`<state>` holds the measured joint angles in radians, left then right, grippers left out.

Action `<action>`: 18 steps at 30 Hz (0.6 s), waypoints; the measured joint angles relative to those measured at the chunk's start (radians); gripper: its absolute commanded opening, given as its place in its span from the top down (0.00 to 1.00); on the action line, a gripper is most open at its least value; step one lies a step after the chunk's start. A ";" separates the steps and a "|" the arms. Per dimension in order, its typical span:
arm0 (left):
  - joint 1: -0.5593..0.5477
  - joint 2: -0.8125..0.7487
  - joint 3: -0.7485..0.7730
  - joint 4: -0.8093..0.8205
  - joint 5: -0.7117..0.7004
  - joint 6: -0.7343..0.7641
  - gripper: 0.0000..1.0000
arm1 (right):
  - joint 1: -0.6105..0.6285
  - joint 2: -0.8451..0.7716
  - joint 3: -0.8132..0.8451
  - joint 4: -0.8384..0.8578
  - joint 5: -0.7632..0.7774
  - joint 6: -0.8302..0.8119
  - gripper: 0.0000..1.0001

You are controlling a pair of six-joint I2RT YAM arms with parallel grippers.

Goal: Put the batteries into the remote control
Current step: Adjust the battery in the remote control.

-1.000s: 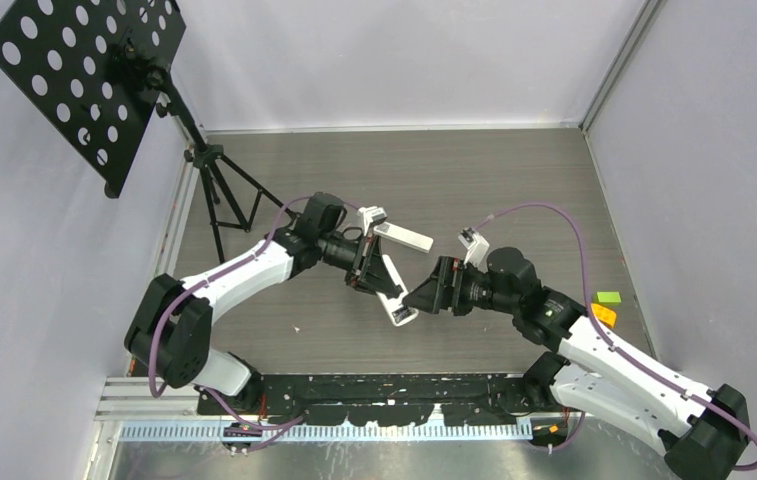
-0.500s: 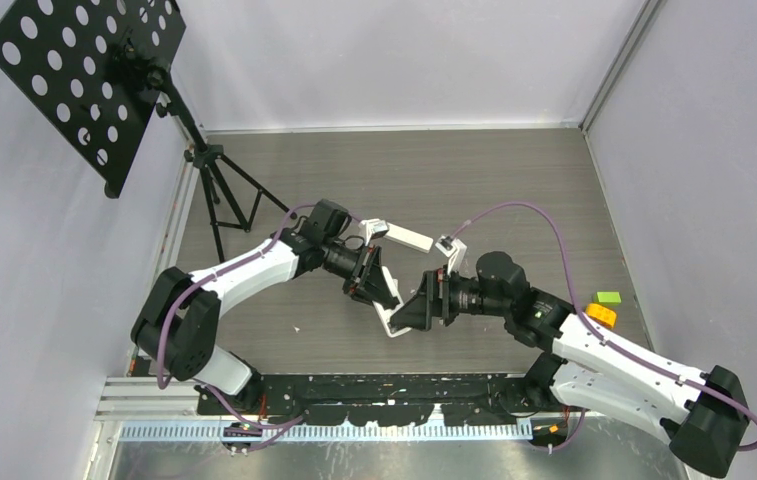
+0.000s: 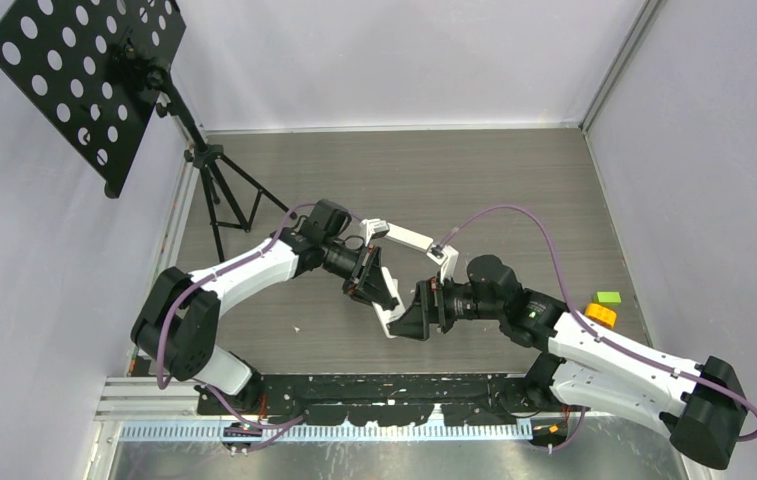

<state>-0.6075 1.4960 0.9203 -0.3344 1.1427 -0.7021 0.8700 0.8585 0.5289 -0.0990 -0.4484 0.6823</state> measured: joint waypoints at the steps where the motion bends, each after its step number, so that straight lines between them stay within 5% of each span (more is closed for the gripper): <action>1: 0.000 0.000 0.000 0.000 0.001 0.000 1.00 | 0.003 0.002 0.000 0.000 0.001 0.000 0.08; 10: 0.000 0.000 0.000 0.000 0.002 0.004 1.00 | 0.014 0.023 0.001 -0.002 0.013 -0.006 0.09; 18: 0.000 0.000 0.000 0.000 0.002 0.007 1.00 | 0.018 0.045 0.008 -0.002 0.021 -0.009 0.23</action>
<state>-0.6075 1.4960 0.9203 -0.3347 1.1442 -0.6952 0.8883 0.9035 0.5365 -0.1013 -0.4278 0.6731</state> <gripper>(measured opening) 0.221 0.824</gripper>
